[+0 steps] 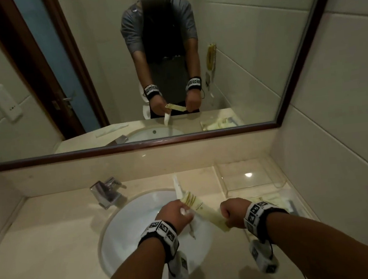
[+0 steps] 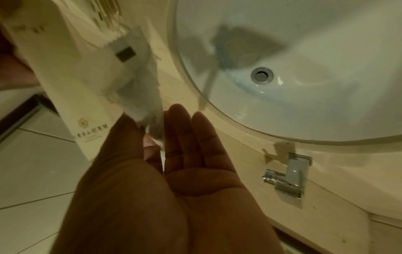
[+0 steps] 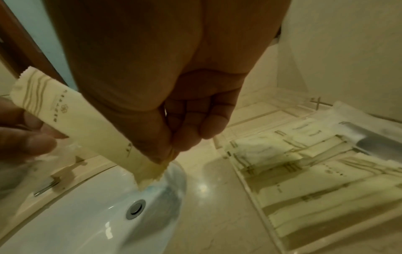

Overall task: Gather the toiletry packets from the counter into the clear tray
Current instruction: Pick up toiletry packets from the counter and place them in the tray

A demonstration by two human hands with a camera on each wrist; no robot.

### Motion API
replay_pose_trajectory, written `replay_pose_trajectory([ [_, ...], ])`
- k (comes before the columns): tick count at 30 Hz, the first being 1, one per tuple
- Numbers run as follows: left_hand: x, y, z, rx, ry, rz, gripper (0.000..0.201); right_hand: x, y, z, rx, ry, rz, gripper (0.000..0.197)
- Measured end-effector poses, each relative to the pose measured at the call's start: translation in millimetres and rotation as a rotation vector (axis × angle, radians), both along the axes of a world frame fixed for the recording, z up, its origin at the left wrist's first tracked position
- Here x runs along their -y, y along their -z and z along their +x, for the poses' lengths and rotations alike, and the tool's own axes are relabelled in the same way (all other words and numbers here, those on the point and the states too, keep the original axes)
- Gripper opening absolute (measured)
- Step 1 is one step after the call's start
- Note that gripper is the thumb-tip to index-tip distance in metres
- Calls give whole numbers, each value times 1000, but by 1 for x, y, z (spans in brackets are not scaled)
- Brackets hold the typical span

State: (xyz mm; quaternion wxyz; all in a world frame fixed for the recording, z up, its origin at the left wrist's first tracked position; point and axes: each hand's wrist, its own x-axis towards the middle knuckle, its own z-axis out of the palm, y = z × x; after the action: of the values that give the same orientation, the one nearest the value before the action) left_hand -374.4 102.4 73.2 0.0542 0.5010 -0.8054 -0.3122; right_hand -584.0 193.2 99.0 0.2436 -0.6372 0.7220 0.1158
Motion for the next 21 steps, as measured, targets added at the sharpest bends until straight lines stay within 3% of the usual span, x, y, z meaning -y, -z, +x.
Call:
replay_pose_trajectory([
  [2,-2,-5,-19,-15,11,1,14,-3,-1,-19,-17,4,6,15],
  [6,-7,-9,-54,-47,35,7,22,-5,5,-57,-28,22,11,33],
  [11,-6,-1,-88,-61,89,36,28,-8,12,-96,-30,22,41,14],
  [16,-8,2,-120,-65,131,71,22,-12,24,-129,-30,52,60,11],
  [21,-14,12,-146,-95,140,169,40,-20,30,-159,-37,139,63,11],
])
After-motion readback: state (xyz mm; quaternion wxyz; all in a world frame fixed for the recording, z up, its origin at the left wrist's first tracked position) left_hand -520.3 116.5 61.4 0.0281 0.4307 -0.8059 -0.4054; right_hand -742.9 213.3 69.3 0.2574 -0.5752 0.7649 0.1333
